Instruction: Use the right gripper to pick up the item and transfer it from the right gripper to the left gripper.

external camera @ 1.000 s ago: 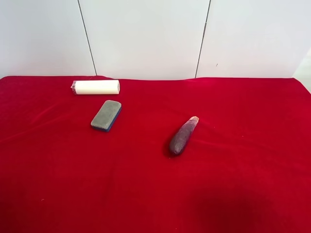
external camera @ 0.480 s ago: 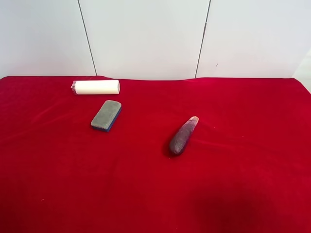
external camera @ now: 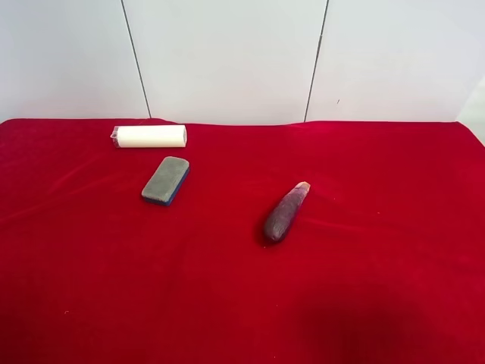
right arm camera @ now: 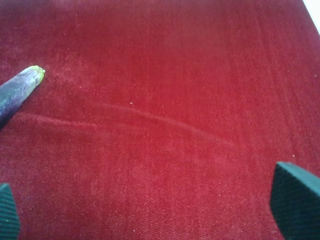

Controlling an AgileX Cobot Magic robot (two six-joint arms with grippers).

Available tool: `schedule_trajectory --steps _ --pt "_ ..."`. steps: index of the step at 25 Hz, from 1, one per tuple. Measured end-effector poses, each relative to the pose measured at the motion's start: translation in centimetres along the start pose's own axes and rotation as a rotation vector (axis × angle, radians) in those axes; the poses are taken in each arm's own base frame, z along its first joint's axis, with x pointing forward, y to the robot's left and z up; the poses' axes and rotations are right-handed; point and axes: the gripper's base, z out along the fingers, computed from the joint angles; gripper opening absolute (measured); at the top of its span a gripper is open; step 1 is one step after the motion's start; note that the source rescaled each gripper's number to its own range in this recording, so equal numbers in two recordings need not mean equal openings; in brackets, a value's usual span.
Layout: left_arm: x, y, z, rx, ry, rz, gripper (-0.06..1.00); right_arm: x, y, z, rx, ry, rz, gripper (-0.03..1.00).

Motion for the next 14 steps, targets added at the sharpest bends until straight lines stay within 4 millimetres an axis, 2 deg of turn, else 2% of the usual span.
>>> schedule_trajectory --steps 14 --pt "-0.03 0.0 0.0 0.001 -0.003 0.0 1.0 0.0 -0.02 0.0 0.002 0.0 -0.001 1.0"
